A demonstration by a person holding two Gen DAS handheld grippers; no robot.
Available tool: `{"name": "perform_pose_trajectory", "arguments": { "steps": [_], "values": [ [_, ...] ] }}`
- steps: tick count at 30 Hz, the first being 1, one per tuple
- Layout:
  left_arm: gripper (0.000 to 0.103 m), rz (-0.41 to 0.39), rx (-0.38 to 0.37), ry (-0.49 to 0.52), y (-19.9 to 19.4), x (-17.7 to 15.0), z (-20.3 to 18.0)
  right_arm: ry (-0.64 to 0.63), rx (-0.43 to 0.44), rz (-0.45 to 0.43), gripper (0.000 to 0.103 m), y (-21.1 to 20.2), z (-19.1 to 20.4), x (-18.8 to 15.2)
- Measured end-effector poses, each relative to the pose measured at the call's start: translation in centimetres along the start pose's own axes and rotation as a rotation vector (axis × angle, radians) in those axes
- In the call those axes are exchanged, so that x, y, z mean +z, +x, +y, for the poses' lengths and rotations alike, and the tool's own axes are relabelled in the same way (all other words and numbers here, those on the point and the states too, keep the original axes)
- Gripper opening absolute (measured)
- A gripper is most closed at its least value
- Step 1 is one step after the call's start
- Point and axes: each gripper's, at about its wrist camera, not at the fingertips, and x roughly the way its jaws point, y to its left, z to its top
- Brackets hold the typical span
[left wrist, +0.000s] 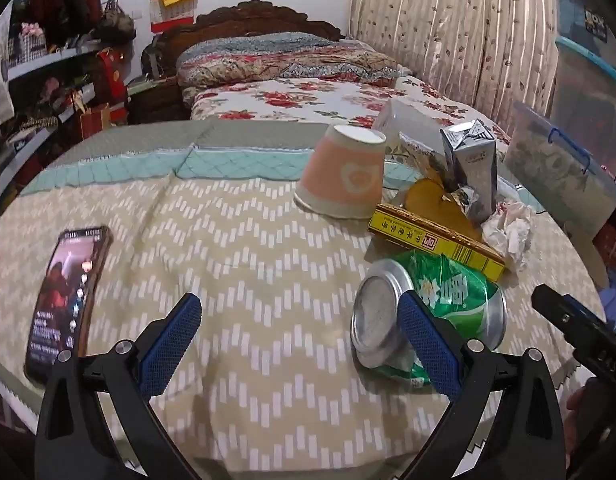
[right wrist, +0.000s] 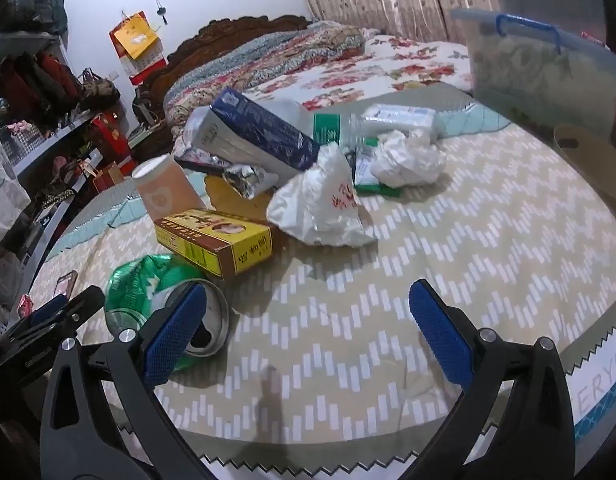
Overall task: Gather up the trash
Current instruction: 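Move both grippers toward the crushed green can and yellow-red box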
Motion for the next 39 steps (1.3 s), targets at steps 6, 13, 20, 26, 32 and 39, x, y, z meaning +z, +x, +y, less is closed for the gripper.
{"name": "perform_pose_trajectory", "arguments": {
  "steps": [6,13,20,26,32,39],
  "values": [
    [0.094,-0.042,0.044,-0.072,-1.3,-0.1,1.4,0.002,0.004,0.012,0.1,0.3,0.0,-0.3],
    [0.094,-0.058,0.078,-0.066,-2.0,-0.1,1.3,-0.005,0.02,0.047,0.1,1.4,0.1,-0.3],
    [0.094,-0.067,0.112,-0.082,-2.5,-0.2,1.8,0.0,0.034,0.038,0.1,1.7,0.2,-0.3],
    [0.094,-0.055,0.066,-0.123,-2.6,-0.6,2.5,-0.009,0.049,-0.025,0.1,0.8,0.4,-0.3],
    [0.094,-0.038,0.062,-0.119,-2.5,-0.8,2.3,-0.063,0.056,-0.081,0.1,-0.3,1.4,-0.6],
    [0.094,-0.013,0.054,-0.133,-2.1,-0.9,2.4,-0.113,0.04,-0.113,0.097,-1.2,2.2,-0.5]
  ]
}}
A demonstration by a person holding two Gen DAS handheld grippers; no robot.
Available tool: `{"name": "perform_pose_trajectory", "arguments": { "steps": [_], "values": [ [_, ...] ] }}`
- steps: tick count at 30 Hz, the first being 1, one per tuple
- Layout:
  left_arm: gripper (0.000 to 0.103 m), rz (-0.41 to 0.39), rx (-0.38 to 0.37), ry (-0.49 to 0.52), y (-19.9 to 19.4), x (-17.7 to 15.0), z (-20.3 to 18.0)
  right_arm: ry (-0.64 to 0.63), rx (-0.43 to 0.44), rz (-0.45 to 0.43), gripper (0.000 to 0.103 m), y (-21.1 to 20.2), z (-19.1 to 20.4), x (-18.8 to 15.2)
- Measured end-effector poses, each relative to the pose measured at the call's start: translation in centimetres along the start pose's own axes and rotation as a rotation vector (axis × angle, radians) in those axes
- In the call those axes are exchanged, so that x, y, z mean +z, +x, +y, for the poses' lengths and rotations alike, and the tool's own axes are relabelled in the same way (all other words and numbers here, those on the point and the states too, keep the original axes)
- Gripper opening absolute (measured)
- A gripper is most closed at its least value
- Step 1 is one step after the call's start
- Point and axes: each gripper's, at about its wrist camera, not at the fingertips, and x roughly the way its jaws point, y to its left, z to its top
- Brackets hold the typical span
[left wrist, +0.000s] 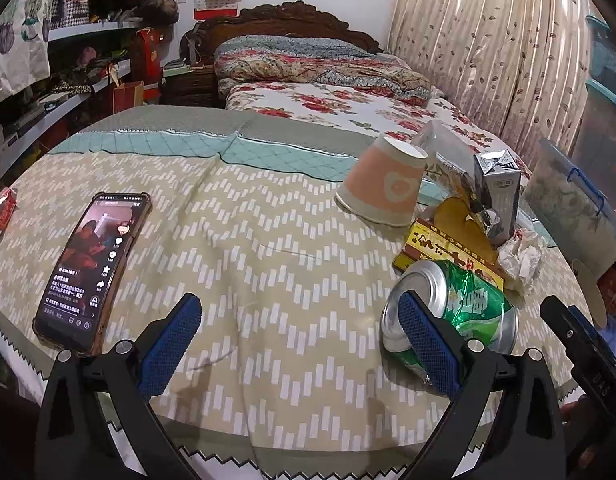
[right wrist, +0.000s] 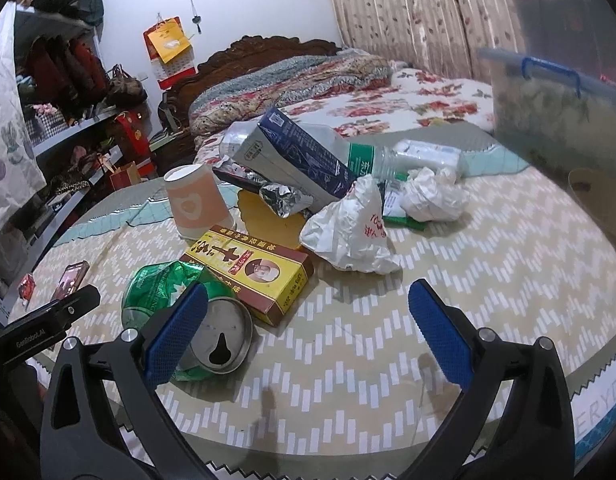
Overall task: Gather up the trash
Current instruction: 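Move both grippers toward the crushed green can and yellow-red box, then grasp the green can with the left gripper while the right gripper grasps the yellow-red box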
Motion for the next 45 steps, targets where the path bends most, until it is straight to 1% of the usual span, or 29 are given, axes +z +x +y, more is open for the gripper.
{"name": "perform_pose_trajectory", "arguments": {
  "steps": [2,5,7,8,10,12,13,15,17,19,20,22,23,25,27,28,30,32,33,34,35,36,37,38,40,41,42,43,45],
  "values": [
    [0.094,0.01,0.002,-0.001,0.2,-0.1,0.1,-0.011,0.003,-0.005,0.094,-0.1,0.1,0.1],
    [0.094,0.013,-0.008,-0.009,0.4,0.1,0.5,-0.026,0.02,-0.004,0.082,-0.4,0.4,0.1],
    [0.094,0.004,-0.012,-0.015,0.4,0.5,1.0,-0.035,0.035,0.001,0.07,-0.5,0.4,0.2],
    [0.094,0.001,-0.008,-0.012,0.5,0.7,1.2,-0.044,0.044,0.004,0.067,-0.7,0.6,0.2],
    [0.094,0.019,-0.01,0.025,0.7,1.3,1.4,-0.059,0.067,0.015,0.056,-0.7,0.8,0.3],
    [0.093,0.058,-0.054,0.064,1.1,1.9,1.3,-0.073,0.098,0.034,0.05,-0.7,1.1,0.2],
    [0.091,0.076,-0.091,0.069,1.2,2.2,1.2,-0.075,0.11,0.044,0.048,-0.6,1.2,0.1],
    [0.089,0.087,-0.155,0.075,1.1,2.4,0.8,-0.075,0.137,0.069,0.047,-0.3,1.3,-0.1],
    [0.089,0.097,-0.233,0.107,1.1,2.5,-0.2,-0.065,0.163,0.086,0.047,-0.2,1.2,-0.2],
    [0.081,0.12,-0.283,0.135,1.6,2.4,-1.4,-0.057,0.16,0.089,0.047,0.0,0.8,-0.1],
    [0.079,0.143,-0.307,0.149,2.0,2.3,-2.1,-0.053,0.159,0.091,0.047,0.0,0.6,-0.1],
    [0.072,0.185,-0.329,0.167,3.0,2.0,-3.1,-0.036,0.16,0.103,0.047,0.2,0.1,0.0],
    [0.072,0.208,-0.325,0.172,3.7,1.8,-3.4,-0.034,0.16,0.109,0.047,0.5,0.0,0.1],
    [0.064,0.244,-0.31,0.178,4.9,1.5,-3.7,-0.045,0.147,0.137,0.043,1.1,0.2,-0.1],
    [0.063,0.267,-0.312,0.181,5.8,1.3,-3.8,-0.072,0.14,0.191,0.041,2.2,0.8,-0.5],
    [0.063,0.262,-0.309,0.184,6.1,1.5,-3.7,-0.077,0.166,0.22,0.041,2.8,1.2,-0.8],
    [0.063,0.221,-0.253,0.208,6.5,2.3,-3.6,-0.11,0.242,0.248,0.041,3.1,2.9,-1.3],
    [0.063,0.162,-0.164,0.214,6.7,3.6,-3.1,-0.246,0.306,0.247,0.041,2.6,6.1,-1.9],
    [0.063,0.144,-0.147,0.192,6.5,4.5,-2.5,-0.296,0.323,0.239,0.041,2.3,7.1,-2.0],
    [0.066,0.136,-0.15,0.17,6.2,5.0,-1.8,-0.352,0.336,0.215,0.041,1.7,8.1,-2.1],
    [0.07,0.124,-0.163,0.139,5.8,5.6,-1.1,-0.372,0.337,0.195,0.041,1.3,8.4,-2.0],
    [0.077,0.109,-0.172,0.112,5.3,6.0,-0.4,-0.378,0.331,0.168,0.041,0.9,8.3,-1.8],
    [0.079,0.091,-0.174,0.083,4.8,6.2,0.5,-0.369,0.32,0.152,0.041,0.7,8.0,-1.5],
    [0.079,0.092,-0.177,0.064,4.5,6.2,1.1,-0.347,0.304,0.142,0.041,0.8,7.4,-1.0],
    [0.078,0.143,-0.213,0.03,4.5,5.8,2.0,-0.271,0.263,0.136,0.041,1.6,5.5,0.4],
    [0.078,0.182,-0.241,0.008,4.7,5.4,2.6,-0.244,0.254,0.138,0.041,1.9,4.9,1.0],
    [0.075,0.22,-0.27,-0.009,5.0,4.8,2.9,-0.21,0.239,0.139,0.041,2.4,4.3,1.7],
    [0.069,0.244,-0.291,-0.018,5.1,4.4,2.9,-0.194,0.223,0.129,0.04,2.9,3.9,2.4],
    [0.064,0.301,-0.339,-0.035,5.6,3.3,3.0,-0.208,0.193,0.108,0.039,3.7,4.0,3.3]
  ]
}}
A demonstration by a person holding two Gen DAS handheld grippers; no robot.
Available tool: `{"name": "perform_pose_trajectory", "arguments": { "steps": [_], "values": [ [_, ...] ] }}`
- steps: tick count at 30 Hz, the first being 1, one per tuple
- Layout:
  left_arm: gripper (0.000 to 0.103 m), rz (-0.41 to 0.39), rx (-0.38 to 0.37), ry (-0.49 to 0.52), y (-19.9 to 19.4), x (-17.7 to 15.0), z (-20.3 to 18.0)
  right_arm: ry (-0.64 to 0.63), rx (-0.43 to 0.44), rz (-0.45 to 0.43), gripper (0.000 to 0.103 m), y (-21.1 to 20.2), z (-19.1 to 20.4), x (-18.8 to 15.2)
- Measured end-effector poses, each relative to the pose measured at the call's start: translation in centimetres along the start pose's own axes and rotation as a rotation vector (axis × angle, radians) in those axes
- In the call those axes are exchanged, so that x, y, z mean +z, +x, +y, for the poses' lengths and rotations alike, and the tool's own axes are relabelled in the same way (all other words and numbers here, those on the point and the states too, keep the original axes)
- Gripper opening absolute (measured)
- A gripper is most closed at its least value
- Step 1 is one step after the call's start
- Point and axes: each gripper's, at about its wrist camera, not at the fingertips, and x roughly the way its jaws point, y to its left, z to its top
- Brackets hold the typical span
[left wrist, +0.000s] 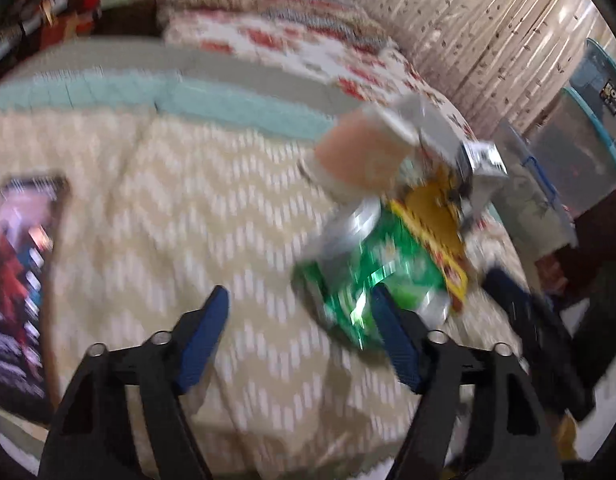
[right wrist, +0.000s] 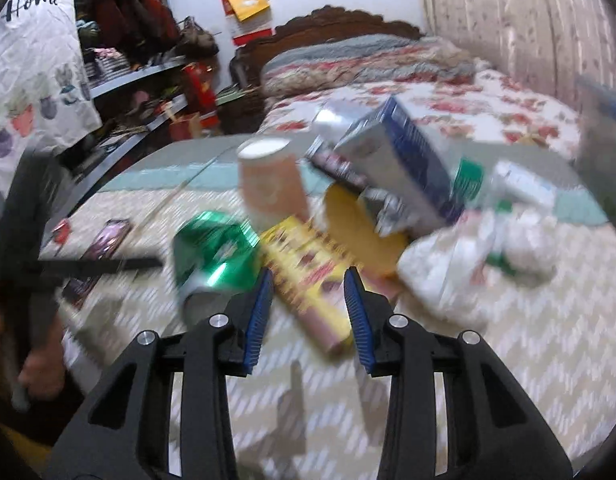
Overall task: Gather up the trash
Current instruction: 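Grasp the green can with the left gripper while the right gripper grasps the yellow-red box, then carry both items to the beige bin and open both grippers to drop them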
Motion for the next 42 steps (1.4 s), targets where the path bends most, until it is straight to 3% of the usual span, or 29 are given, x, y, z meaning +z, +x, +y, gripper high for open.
{"name": "perform_pose_trajectory", "arguments": {
  "steps": [6,9,12,14,16,20,21,22,24,31,33,35,38,42],
  "values": [
    [0.064,0.037,-0.127,-0.075,1.5,-0.2,0.6,-0.081,0.014,0.046,0.038,4.0,2.1,1.5],
    [0.065,0.03,-0.169,-0.104,2.4,0.6,0.8,-0.13,0.021,0.096,0.038,5.0,3.9,0.1],
    [0.064,0.044,-0.196,-0.111,2.9,1.3,0.3,-0.209,-0.022,0.082,0.038,4.9,5.3,-0.7],
    [0.056,0.036,-0.166,-0.105,3.0,1.5,-0.1,-0.219,-0.034,0.079,0.038,4.7,5.6,-1.0],
    [0.032,0.032,-0.118,-0.107,3.2,1.6,0.0,-0.213,-0.037,0.08,0.038,4.5,5.4,-1.0],
    [0.025,0.052,-0.189,-0.163,3.2,1.8,1.3,-0.168,-0.019,0.059,0.038,3.3,3.9,-0.5],
    [0.024,0.045,-0.187,-0.16,2.9,1.8,1.3,-0.173,-0.037,0.041,0.046,2.8,3.3,-0.4],
    [0.02,0.038,-0.196,-0.158,2.6,1.7,1.4,-0.18,-0.06,0.027,0.066,2.4,2.9,-0.2],
    [0.017,0.035,-0.236,-0.162,2.0,1.4,1.7,-0.197,-0.075,0.009,0.078,2.0,2.3,-0.1],
    [0.013,-0.009,-0.262,-0.096,-1.0,1.1,0.4,-0.366,-0.115,0.111,0.08,4.8,1.7,-0.6],
    [0.013,-0.016,-0.256,-0.07,-1.5,0.9,-0.2,-0.334,-0.084,0.186,0.077,6.3,1.0,-0.5],
    [0.013,-0.02,-0.244,-0.052,-1.8,0.9,-0.9,-0.246,-0.002,0.205,0.073,6.1,0.3,-0.1],
    [0.013,-0.025,-0.229,-0.026,-2.0,0.9,-1.7,-0.246,0.07,0.208,0.072,4.9,1.0,-1.0],
    [0.013,-0.029,-0.232,0.009,-2.3,1.3,-3.0,-0.224,0.06,0.15,0.067,2.2,1.4,-2.8]
  ]
}}
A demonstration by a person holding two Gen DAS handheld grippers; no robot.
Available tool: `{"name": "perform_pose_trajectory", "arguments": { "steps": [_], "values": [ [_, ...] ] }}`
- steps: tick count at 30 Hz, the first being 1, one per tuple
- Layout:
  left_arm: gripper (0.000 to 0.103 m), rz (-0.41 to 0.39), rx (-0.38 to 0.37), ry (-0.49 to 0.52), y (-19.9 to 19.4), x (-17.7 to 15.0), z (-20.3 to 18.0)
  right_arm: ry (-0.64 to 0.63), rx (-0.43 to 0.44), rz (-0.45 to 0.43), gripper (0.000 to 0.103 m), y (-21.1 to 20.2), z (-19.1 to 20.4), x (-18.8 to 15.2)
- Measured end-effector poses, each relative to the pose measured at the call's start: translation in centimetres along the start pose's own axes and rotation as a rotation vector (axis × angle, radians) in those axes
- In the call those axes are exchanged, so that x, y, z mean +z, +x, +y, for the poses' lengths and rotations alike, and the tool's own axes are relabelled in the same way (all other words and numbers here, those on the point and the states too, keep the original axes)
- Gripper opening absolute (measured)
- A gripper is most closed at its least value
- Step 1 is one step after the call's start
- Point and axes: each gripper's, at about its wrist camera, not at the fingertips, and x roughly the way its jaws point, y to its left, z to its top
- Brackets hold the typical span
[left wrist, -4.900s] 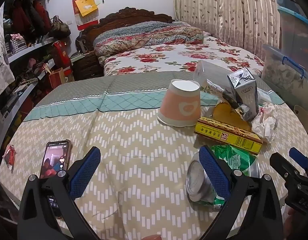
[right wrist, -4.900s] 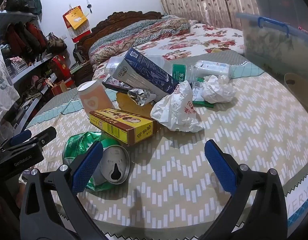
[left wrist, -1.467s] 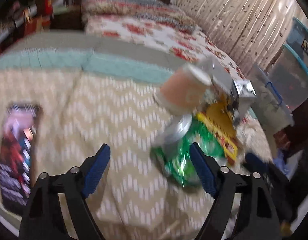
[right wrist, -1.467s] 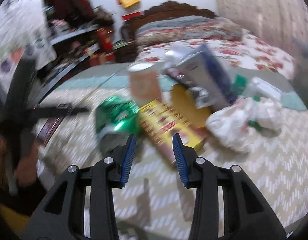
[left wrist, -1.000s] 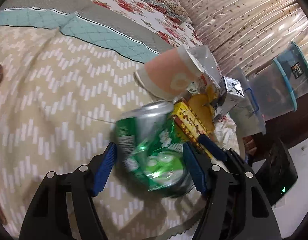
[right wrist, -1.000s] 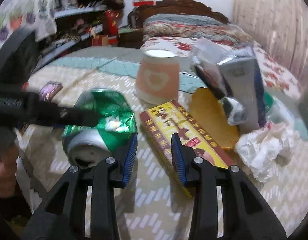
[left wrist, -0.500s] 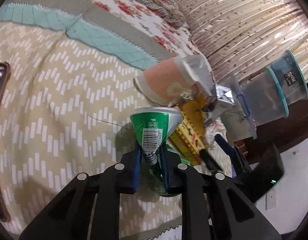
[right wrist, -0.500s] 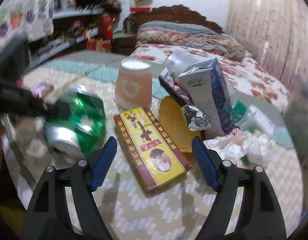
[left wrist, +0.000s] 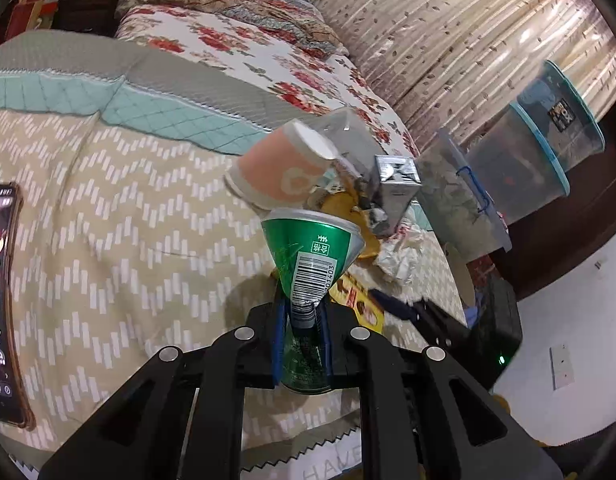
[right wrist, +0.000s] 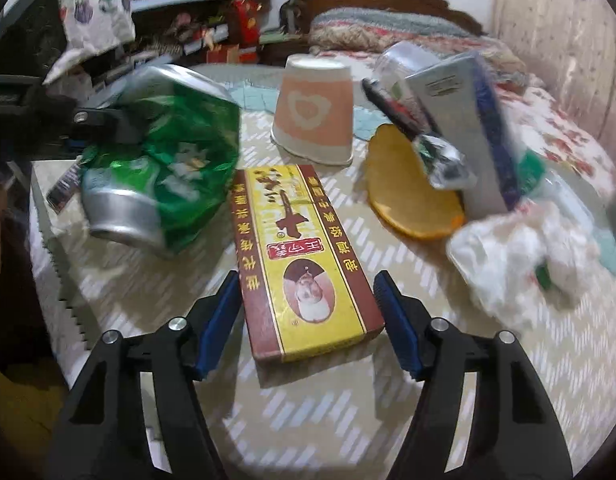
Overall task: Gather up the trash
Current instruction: 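Carry both items to the beige bin and open both grippers to drop them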
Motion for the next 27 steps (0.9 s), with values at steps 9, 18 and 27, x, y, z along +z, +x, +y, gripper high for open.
{"name": "perform_pose_trajectory", "arguments": {
  "steps": [9,18,27],
  "values": [
    [0.013,0.018,-0.063,0.16,1.2,1.9,-7.4,0.224,-0.026,-0.209,0.066,-8.7,-4.4,-3.3],
    [0.013,0.144,-0.112,0.358,10.0,3.8,-19.8,0.513,-0.235,-0.348,0.066,-14.7,-14.8,-8.8],
    [0.013,0.301,-0.187,0.507,23.8,4.0,-32.2,0.72,-0.458,-0.395,0.066,-19.8,-27.2,-14.3]
  ]
}}
